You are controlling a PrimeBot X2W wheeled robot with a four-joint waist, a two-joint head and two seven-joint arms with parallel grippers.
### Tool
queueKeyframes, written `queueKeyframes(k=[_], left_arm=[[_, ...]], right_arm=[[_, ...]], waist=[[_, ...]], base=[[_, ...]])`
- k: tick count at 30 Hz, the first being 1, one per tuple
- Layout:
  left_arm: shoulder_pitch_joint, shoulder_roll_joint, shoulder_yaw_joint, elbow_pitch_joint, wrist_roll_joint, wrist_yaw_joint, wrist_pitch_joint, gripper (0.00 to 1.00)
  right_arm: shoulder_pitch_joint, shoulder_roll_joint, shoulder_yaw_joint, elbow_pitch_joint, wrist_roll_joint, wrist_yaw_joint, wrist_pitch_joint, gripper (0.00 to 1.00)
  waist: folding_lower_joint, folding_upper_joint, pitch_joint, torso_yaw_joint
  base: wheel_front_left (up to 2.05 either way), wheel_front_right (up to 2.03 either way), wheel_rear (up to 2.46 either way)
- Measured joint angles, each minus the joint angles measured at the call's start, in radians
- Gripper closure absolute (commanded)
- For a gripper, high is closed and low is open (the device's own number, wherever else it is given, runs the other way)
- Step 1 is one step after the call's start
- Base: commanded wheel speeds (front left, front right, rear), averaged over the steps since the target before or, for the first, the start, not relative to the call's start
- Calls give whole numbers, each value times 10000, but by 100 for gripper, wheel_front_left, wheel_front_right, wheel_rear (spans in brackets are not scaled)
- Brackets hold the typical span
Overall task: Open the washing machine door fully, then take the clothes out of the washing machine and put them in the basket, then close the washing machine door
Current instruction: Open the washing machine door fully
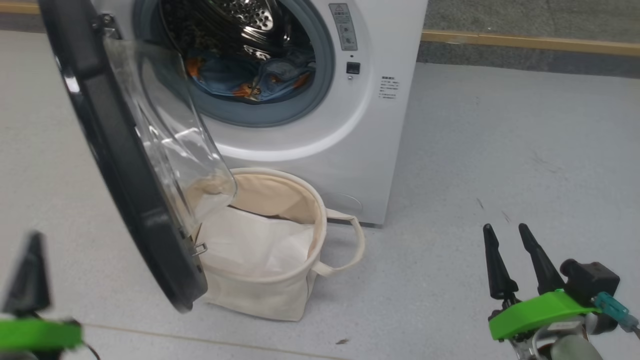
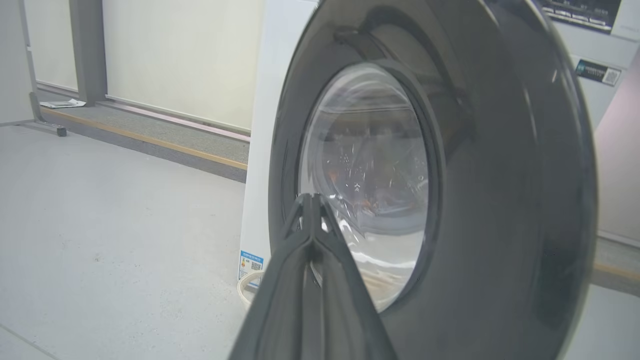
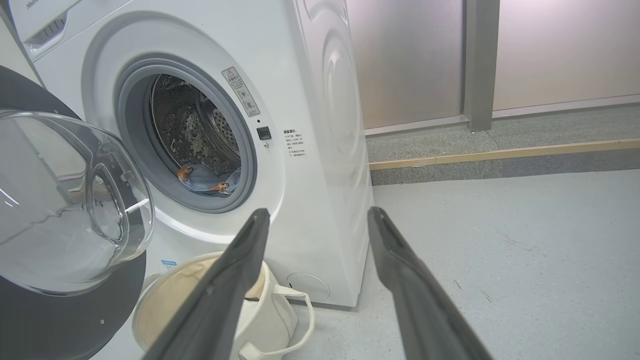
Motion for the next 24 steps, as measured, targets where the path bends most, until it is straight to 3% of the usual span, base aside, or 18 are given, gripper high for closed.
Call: queueKeyframes(k=[3,5,8,16,19,24], left_arm=[[-469,-105,748,-711,-449,803,21,100],[-870,-337,1070,-1567,-1009,1116,259,100],[-1299,-667,821,-3003,-1254,1567,1085,100],[-1348,-1177,-1266,-5906,-1198,2615,3806,100],[-1384,-1724,-2207,-6071,-1164,2920,4366,100],[-1623,-2334,-3361,-5670,-984,3007,4500,100]], right_arm=[[0,-10,-88,13,-40,0,0,0],[2,-12,-146,33,-40,0,0,0],[3,-12,-234,61,-40,0,0,0],[5,-21,-261,94,-40,0,0,0],[4,-46,-355,96,-40,0,0,0],[-2,-75,-351,107,-40,0,0,0]], waist=[[0,0,-45,157],[0,0,-73,281],[0,0,-115,481],[0,0,-154,879],[0,0,-111,1066],[0,0,28,1199]], base=[[0,0,0],[0,0,0],[0,0,0],[0,0,0],[0,0,0],[0,0,0]])
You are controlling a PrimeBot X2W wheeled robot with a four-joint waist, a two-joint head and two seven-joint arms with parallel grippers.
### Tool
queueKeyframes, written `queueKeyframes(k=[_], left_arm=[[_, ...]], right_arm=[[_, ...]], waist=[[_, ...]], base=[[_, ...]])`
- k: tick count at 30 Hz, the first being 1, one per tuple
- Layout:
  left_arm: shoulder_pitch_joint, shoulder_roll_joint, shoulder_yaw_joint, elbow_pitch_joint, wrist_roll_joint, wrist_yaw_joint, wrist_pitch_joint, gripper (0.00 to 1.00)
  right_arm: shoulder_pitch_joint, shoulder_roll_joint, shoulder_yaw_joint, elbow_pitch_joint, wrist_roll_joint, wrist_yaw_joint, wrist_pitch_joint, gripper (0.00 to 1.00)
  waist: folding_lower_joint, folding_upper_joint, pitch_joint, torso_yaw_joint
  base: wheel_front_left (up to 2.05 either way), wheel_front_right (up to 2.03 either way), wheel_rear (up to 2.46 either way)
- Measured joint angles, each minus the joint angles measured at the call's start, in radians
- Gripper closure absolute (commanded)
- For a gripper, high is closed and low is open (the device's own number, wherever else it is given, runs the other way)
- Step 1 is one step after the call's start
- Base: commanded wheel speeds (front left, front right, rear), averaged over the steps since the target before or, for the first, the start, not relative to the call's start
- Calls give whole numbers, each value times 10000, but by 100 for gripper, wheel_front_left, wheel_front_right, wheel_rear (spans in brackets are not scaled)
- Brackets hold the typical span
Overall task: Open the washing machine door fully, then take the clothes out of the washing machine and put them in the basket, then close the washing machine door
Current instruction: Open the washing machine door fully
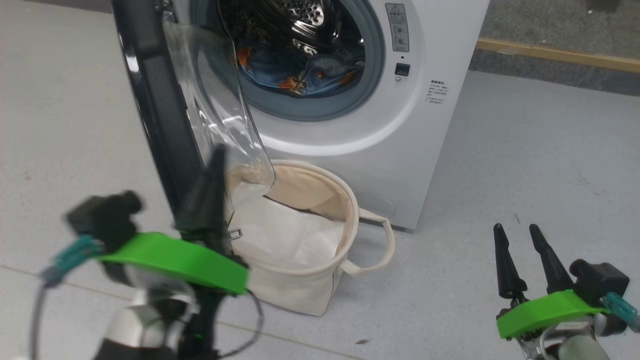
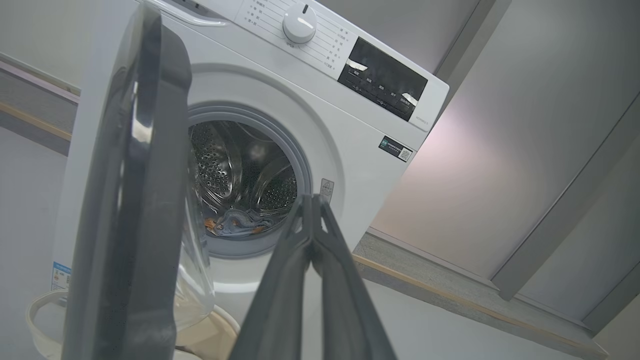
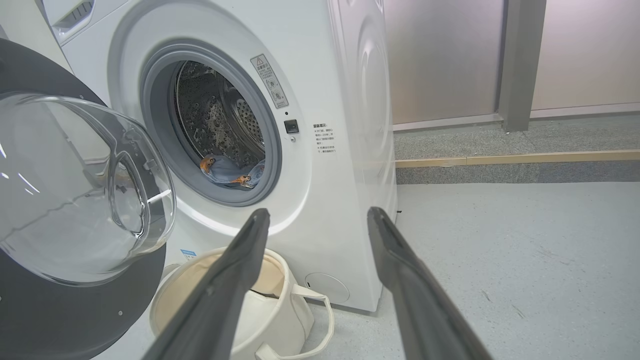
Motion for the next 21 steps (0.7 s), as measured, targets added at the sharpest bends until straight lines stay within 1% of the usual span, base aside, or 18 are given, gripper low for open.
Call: queueKeyframes(k=[3,6,7,8,9,10,17,20,21], left_arm=[[-25,-255,-640,535,2,-44,-134,100],[-22,-426,-1175,1281,-303,-255,-383,100],[-22,-426,-1175,1281,-303,-255,-383,100],[-22,-468,-1346,1565,-359,-314,-497,100],[-24,-508,-1526,2148,-360,-359,-846,100],[-24,-508,-1526,2148,-360,-359,-846,100],[-364,-533,-1546,3852,-180,-330,-2268,100],[-577,-558,-1494,4470,33,-153,-2798,100],[-639,-573,-1450,4882,178,17,-3087,100]], right_arm=[[-31,-19,4,-2,0,0,0,0],[-196,-33,54,-4,0,0,0,0],[-196,-33,54,-4,0,0,0,0],[-268,-36,71,-4,0,0,0,0],[-394,-40,117,-4,0,0,0,0],[-394,-40,117,-4,0,0,0,0],[-461,-50,144,-17,0,0,0,0],[-463,-48,155,-19,0,0,0,0],[-462,-46,194,-21,2,0,0,0]], waist=[[0,0,138,13],[0,0,280,-11],[0,0,280,-11],[0,0,332,-24],[0,0,432,-68],[0,0,432,-68],[0,0,703,-129],[0,0,687,-48],[0,0,651,22]], base=[[0,0,0],[0,0,0],[0,0,0],[0,0,0],[0,0,0],[0,0,0],[0,0,0],[0,0,0],[0,0,0]])
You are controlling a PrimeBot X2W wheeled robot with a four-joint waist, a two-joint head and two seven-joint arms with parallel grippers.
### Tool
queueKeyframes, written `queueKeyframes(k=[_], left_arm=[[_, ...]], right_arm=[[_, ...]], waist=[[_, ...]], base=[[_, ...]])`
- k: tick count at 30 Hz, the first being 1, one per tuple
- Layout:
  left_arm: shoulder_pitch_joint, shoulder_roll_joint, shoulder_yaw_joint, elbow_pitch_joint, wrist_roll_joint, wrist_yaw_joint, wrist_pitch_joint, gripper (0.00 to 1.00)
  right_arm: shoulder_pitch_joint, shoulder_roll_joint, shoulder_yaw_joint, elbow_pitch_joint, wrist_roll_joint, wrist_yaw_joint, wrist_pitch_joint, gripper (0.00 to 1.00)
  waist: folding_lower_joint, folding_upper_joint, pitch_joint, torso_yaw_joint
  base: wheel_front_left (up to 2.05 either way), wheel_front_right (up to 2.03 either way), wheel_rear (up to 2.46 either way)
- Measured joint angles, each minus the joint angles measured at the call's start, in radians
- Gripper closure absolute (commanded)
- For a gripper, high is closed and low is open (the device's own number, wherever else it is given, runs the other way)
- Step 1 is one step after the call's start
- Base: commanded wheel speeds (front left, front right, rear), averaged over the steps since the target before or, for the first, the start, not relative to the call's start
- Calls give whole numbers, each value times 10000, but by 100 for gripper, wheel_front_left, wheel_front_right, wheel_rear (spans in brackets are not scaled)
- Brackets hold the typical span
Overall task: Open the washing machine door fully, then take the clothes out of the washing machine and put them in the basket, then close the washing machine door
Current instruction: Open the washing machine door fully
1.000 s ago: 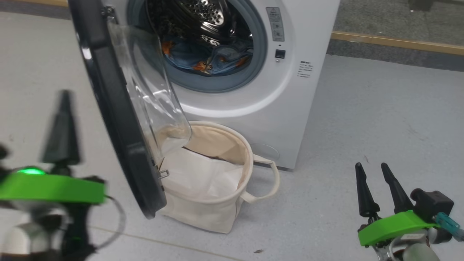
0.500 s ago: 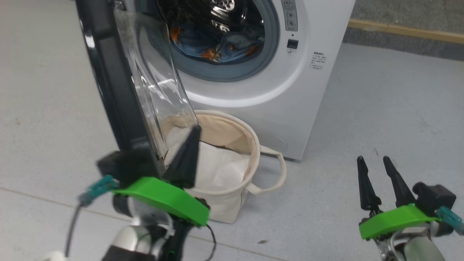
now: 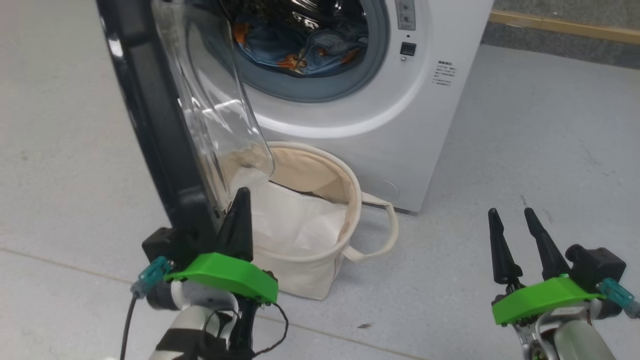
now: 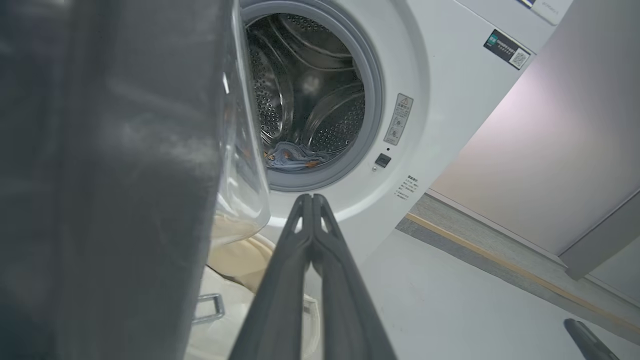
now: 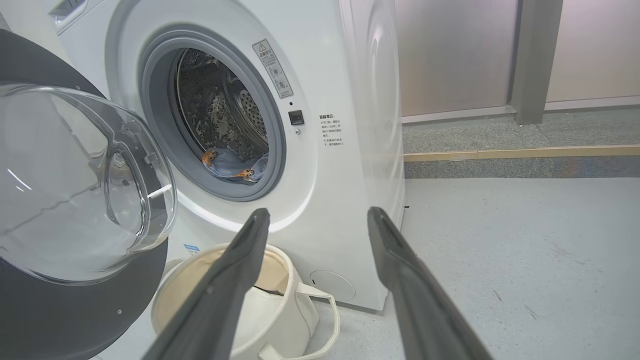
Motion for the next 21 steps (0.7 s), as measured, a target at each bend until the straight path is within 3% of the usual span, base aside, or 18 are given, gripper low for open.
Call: queueKeyframes(k=[14,21], left_arm=[[-354,-94,165,1024,-263,391,-786,100],[-561,238,769,1300,-405,435,-872,100]], right_arm=[[98,58,337,-293,163,0,0,0],[84,98,502,-464,163,0,0,0]], waist=[[0,0,-207,1209],[0,0,-174,2127]], base=[[0,0,0],[0,0,0]])
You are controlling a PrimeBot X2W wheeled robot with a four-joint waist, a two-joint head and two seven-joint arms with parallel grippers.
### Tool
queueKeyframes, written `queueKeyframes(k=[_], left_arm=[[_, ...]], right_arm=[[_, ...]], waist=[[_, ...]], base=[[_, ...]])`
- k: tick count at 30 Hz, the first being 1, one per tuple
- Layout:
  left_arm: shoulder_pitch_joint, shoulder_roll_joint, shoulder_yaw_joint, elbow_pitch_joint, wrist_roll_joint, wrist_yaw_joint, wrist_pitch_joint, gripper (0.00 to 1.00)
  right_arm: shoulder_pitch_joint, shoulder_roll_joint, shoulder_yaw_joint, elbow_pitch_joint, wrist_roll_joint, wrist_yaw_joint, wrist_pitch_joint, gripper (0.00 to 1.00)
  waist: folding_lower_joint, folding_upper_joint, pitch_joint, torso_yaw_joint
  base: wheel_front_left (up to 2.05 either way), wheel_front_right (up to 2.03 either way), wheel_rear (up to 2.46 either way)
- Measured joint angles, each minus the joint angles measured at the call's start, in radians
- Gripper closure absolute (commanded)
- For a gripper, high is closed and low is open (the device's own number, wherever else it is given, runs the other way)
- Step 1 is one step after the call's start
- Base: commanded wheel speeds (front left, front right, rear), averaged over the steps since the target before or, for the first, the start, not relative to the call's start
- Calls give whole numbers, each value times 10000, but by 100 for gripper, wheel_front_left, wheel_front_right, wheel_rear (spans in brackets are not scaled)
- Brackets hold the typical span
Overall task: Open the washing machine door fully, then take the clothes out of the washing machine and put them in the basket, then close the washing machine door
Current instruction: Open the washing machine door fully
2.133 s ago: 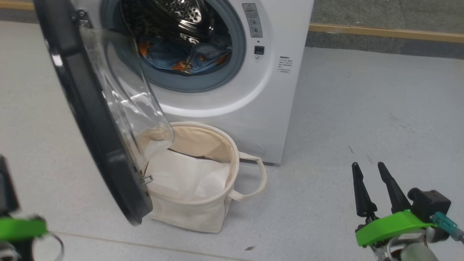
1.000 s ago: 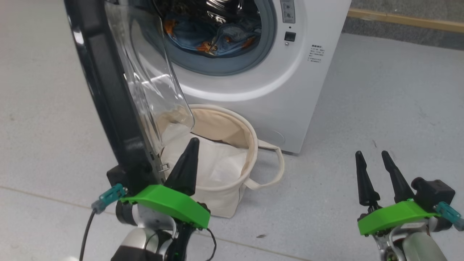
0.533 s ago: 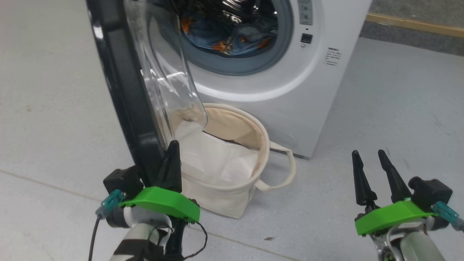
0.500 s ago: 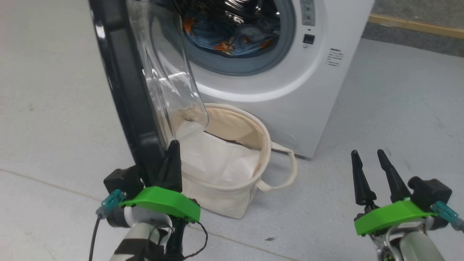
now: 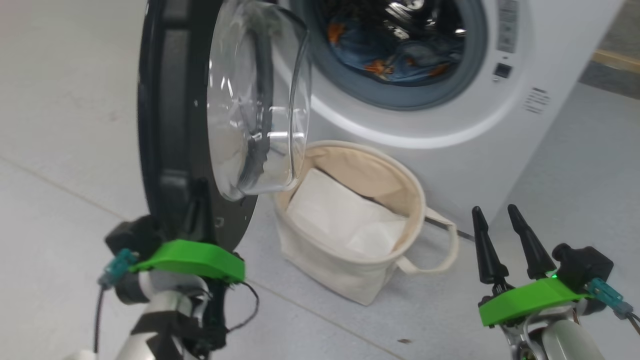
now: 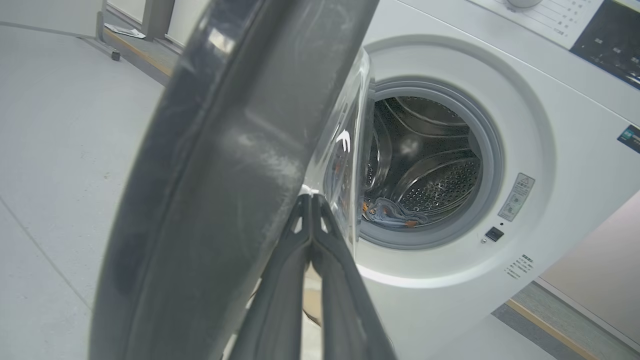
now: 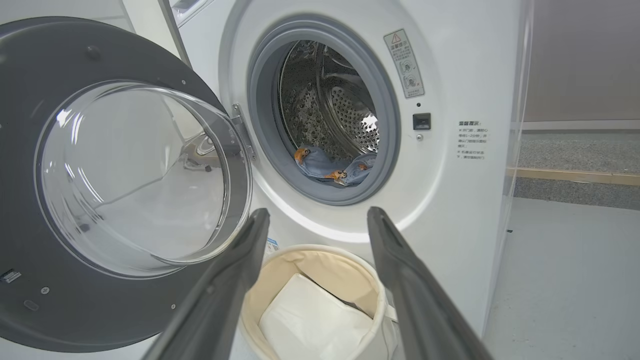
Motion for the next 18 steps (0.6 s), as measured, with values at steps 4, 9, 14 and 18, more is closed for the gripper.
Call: queueKeyframes(k=[4,9,14,18], left_arm=[[-242,182,364,96,-249,-71,-77,100],[-661,485,702,341,-422,-291,-102,100],[-1224,556,1124,713,-681,-470,-236,100],[-1642,556,1592,988,-899,-558,-428,100]], right_arm=[[-71,-10,194,-42,0,0,0,0],[-444,-146,420,-196,0,0,0,0],[-891,-405,575,-372,-2,0,0,0],[-1221,-717,729,-403,-8,0,0,0]], waist=[[0,0,185,471],[0,0,635,915],[0,0,1239,1277],[0,0,1829,1484]], base=[[0,0,0],[0,0,0],[0,0,0],[0,0,0]])
